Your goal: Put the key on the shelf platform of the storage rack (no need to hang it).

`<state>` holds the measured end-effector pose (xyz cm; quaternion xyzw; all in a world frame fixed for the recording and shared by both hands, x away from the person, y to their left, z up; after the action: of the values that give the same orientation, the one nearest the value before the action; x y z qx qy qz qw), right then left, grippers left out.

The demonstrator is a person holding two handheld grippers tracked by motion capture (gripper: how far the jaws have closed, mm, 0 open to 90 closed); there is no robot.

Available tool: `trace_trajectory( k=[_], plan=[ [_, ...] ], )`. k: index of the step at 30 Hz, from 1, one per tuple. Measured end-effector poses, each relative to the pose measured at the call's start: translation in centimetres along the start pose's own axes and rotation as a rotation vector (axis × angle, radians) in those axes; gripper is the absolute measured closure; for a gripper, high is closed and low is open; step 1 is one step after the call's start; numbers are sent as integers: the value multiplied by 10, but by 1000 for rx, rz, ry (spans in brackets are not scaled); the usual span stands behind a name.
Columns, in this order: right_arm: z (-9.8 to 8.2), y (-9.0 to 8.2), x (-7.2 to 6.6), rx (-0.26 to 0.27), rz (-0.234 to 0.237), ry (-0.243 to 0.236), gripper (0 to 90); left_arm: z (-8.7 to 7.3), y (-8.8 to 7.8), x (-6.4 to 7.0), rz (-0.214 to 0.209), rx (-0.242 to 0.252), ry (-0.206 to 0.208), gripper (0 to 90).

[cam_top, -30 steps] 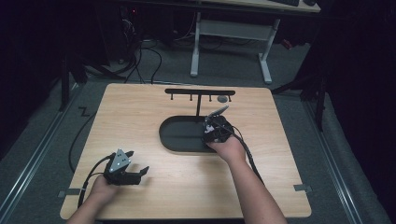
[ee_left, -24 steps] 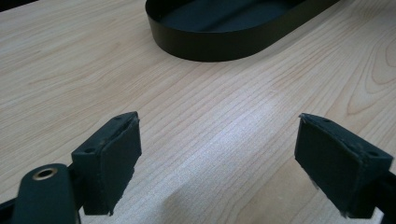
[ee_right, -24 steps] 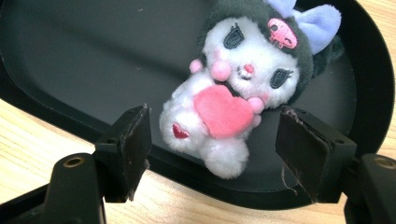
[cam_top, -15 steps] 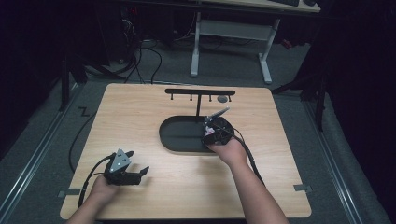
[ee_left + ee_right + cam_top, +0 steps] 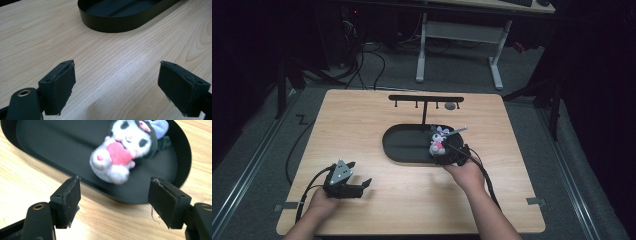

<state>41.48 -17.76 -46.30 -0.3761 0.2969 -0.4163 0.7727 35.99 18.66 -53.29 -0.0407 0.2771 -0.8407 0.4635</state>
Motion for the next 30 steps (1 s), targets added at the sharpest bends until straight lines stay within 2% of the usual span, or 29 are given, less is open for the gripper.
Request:
trace_trajectory(
  k=[8, 13, 20, 25, 29, 30],
  plan=[
    [-34, -9, 10, 62, 12, 8, 268, 0, 0, 0, 1, -3, 2, 154],
    [-57, -14, 11, 101, 15, -23, 267, 0, 0, 0, 2, -7, 7, 154],
    [-91, -19, 0, 178, -4, -76, 253, 0, 0, 1, 5, -3, 14, 154],
    [-116, -19, -7, 263, 27, -49, 252, 0, 0, 1, 6, -3, 11, 154],
    [-140, -16, -12, 320, -11, -62, 251, 0, 0, 1, 3, -1, 9, 154],
    [-143, -16, -12, 306, -11, -53, 251, 0, 0, 1, 2, -2, 9, 154]
  ],
)
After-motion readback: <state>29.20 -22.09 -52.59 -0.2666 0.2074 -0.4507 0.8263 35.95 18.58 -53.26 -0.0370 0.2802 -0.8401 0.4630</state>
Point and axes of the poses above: each handheld gripper's, and its own axes: y roughly forward along the jaws, z roughly out of its top, x roughly to its right, the point moved 1 cm from there along y, roughly forward along the jaws, and after that the axes turned 12 degrees about z, right-handed, at the moved point
